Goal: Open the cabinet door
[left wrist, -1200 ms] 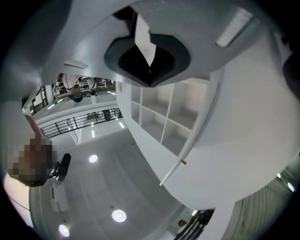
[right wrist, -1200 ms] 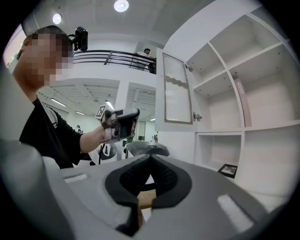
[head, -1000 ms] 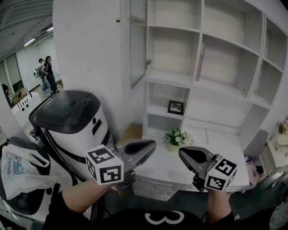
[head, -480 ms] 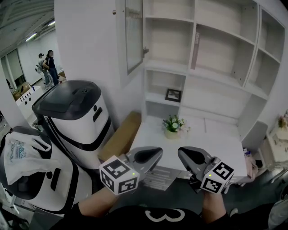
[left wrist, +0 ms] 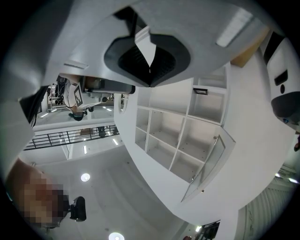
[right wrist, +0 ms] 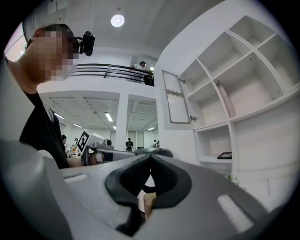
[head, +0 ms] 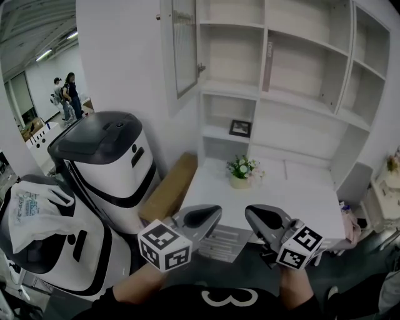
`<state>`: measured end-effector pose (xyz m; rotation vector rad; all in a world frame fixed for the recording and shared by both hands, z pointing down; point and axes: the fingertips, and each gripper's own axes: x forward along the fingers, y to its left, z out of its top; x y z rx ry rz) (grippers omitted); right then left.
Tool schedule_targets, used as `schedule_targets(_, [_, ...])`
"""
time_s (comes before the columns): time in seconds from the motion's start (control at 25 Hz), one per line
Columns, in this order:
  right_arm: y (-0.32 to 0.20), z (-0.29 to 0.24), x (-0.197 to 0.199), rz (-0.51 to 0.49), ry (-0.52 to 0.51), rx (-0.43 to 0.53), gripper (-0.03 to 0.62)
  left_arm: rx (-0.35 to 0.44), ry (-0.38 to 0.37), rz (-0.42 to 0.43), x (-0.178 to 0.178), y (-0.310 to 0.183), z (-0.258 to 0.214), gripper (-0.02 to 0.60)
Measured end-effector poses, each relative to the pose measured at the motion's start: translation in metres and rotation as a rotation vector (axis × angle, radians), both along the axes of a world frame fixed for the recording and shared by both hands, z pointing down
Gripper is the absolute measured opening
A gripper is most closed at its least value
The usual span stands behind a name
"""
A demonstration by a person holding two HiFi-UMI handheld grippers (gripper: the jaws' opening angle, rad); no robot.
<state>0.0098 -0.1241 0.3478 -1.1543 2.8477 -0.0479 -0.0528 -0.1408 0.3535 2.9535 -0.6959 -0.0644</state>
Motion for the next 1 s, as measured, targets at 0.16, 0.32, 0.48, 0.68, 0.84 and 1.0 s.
schedule_targets(0.16, [0.008,0.0,0.002,0.001,-0.017,-0.005,-0.006,-0.002,0.002,-0.001,0.0,0.005,-0.001,0.009])
schedule_targets(0.32, [0.017,0.003,0.001,-0.004,-0.006,-0.006,-0.006,-0.017,0.012,0.004,0.002,0.012,0.001,0.009])
schedule_targets(0.48, [0.025,0.002,0.003,0.004,-0.006,-0.003,-0.006,-0.01,0.005,0.017,0.006,0.023,0.001,0.009])
schedule_targets(0.68, [0.034,0.003,0.002,0.008,-0.009,-0.001,-0.006,-0.007,0.012,0.026,0.005,0.033,0.0,0.009])
schedule_targets(0.84, [0.039,0.004,0.0,0.012,-0.005,-0.002,-0.006,-0.006,0.014,0.031,0.005,0.038,0.0,0.009])
schedule_targets(1.0, [0.045,0.004,0.0,0.017,-0.004,0.0,-0.006,-0.008,0.016,0.037,0.004,0.045,0.001,0.009])
